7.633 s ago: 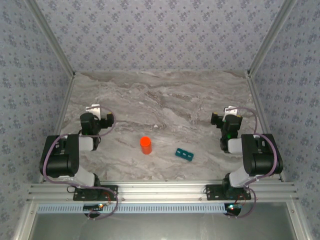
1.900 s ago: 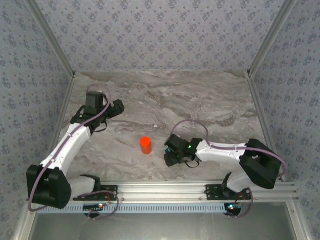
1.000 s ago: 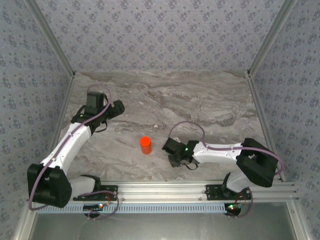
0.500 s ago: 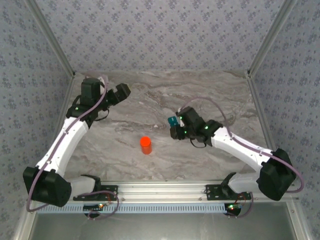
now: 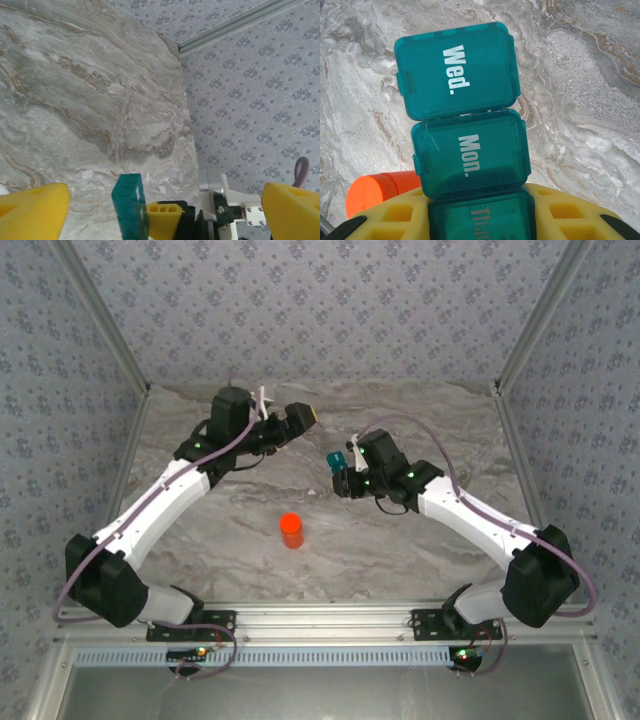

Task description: Sort the pills into containers

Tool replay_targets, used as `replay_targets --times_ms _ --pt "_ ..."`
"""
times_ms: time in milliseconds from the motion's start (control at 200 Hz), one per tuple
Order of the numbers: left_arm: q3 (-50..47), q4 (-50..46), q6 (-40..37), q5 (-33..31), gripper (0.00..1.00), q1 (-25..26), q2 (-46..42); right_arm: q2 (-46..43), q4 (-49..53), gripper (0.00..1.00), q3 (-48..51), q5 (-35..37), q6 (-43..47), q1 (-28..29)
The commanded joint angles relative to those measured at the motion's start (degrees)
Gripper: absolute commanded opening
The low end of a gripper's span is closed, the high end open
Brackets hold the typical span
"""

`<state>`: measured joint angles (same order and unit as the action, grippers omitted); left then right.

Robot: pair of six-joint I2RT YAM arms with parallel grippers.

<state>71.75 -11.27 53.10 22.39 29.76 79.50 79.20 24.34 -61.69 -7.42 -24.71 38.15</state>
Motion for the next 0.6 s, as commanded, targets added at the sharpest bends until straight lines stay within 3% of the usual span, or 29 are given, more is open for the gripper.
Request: replay_targets --times_ms 0,300,595 --pt "-1.77 6.40 4.84 1.22 0.98 1.15 0.95 0.64 -2.64 0.38 -2.28 -1.37 0.54 -0.63" --pt "-4.22 13.80 11.55 2.26 0.98 4.63 3.59 1.37 -4.53 0.38 -2.78 -3.02 -1.61 -1.58" --pt "-4.85 15.13 12.91 1.16 0.98 7.20 3.74 2.34 -5.86 0.38 -3.61 -3.47 -2.27 -2.28"
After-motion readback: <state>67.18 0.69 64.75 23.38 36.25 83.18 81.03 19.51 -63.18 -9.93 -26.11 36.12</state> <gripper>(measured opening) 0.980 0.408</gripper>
